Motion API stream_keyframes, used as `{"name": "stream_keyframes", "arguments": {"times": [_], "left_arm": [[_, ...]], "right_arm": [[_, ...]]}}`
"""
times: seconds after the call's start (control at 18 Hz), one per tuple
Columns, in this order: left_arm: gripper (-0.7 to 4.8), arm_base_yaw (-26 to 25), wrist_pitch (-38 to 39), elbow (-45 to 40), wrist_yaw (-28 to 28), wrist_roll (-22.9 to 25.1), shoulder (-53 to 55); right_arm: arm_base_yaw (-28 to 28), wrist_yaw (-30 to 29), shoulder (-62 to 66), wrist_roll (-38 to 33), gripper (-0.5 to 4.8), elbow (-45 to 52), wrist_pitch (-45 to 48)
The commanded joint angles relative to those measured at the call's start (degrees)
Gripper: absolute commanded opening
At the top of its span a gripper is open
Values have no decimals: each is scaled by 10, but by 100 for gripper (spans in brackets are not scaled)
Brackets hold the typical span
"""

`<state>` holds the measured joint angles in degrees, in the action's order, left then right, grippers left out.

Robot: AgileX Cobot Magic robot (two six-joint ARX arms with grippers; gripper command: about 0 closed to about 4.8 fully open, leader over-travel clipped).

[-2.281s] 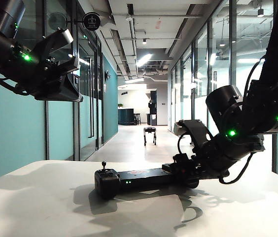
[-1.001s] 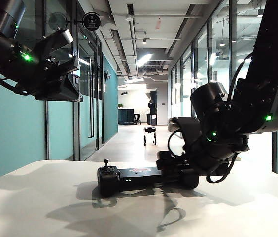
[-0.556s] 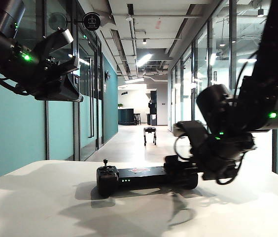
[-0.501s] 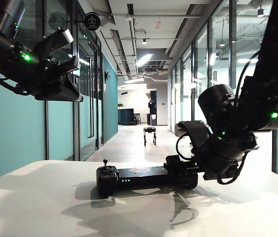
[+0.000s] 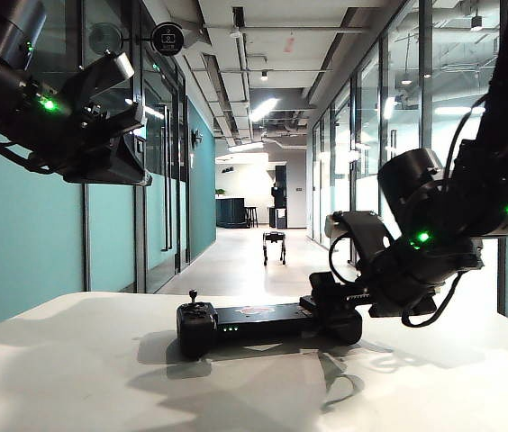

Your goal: Push the left joystick on the remote control sitting on the white table backward to make the robot dog back up in a straight line until it returns close to you.

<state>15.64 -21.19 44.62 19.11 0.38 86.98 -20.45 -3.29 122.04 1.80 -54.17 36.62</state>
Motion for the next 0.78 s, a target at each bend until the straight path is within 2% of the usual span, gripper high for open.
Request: {"name": "stream_keyframes", "arguments": {"times": [0.06,0.22,0.78], "left_arm": [[-6,0,-8,3,5,0,-2],[-6,0,-16,4,5,-5,-2],[-6,0,-18,4,7,-5,-2]], "right_arm": [[8,-22,-4,17,468,-2,14],[14,-55,3,19,468,-3,31],[15,-59,23,19,467,-31,17]]}}
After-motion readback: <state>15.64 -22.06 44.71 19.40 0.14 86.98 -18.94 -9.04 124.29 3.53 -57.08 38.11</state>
